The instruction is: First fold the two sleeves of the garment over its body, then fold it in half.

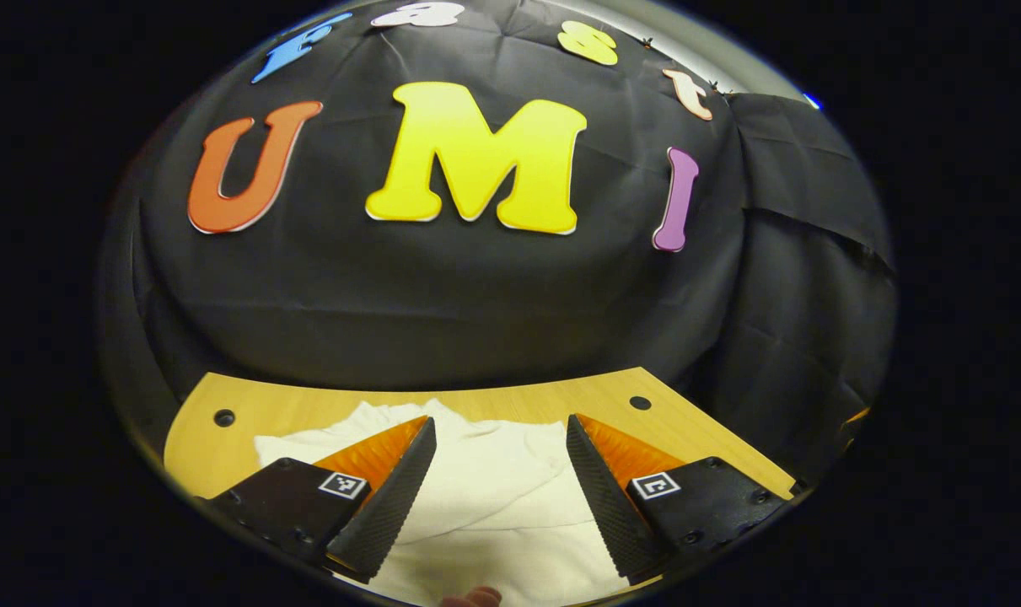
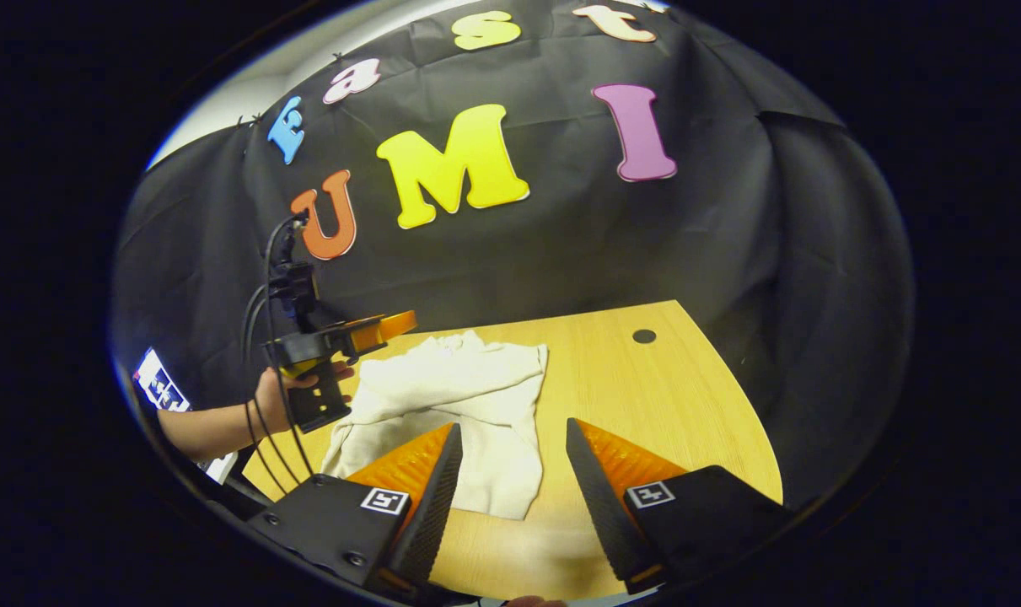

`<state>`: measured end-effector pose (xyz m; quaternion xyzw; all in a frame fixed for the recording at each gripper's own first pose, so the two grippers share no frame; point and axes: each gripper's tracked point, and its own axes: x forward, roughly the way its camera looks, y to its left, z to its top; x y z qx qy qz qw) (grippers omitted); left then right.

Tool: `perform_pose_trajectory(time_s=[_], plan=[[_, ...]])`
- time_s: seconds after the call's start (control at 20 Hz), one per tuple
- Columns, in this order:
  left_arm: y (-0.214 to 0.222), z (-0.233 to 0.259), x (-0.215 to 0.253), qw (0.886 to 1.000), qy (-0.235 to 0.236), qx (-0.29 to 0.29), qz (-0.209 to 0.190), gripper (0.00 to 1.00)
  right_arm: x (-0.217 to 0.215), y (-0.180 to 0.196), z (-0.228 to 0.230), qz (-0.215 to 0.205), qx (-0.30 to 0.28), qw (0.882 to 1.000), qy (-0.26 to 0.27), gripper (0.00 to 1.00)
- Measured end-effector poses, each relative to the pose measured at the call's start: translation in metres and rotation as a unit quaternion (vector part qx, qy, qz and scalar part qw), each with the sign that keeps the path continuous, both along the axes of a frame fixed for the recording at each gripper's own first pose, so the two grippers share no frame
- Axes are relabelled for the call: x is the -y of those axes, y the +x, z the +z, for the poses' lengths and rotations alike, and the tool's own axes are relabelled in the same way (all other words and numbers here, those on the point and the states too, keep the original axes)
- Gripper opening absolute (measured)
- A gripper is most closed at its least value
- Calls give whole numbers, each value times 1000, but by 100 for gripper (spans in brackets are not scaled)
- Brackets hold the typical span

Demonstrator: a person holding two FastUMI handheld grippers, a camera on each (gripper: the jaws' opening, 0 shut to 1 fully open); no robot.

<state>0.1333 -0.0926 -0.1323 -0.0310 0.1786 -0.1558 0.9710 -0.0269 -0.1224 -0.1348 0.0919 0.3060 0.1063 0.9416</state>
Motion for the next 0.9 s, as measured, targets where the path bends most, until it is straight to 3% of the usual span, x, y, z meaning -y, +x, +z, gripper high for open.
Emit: perform_pose_trajectory(time_s=[0.05, 0.2, 0.5, 0.9], plan=[[-10, 10, -14, 1000, 4, 9, 14, 98, -8, 7, 0, 4, 7, 1000, -3, 81], [-35, 23, -54, 998, 21, 22, 60, 98, -28, 21, -3, 9, 19, 1000, -16, 83], [-74, 27, -103, 993, 40, 20, 105, 98, -46, 39, -18, 0, 17, 999, -46, 92], [-134, -46, -154, 988, 49, -71, 125, 98, -32, 29, -71, -11, -63, 995, -82, 95]])
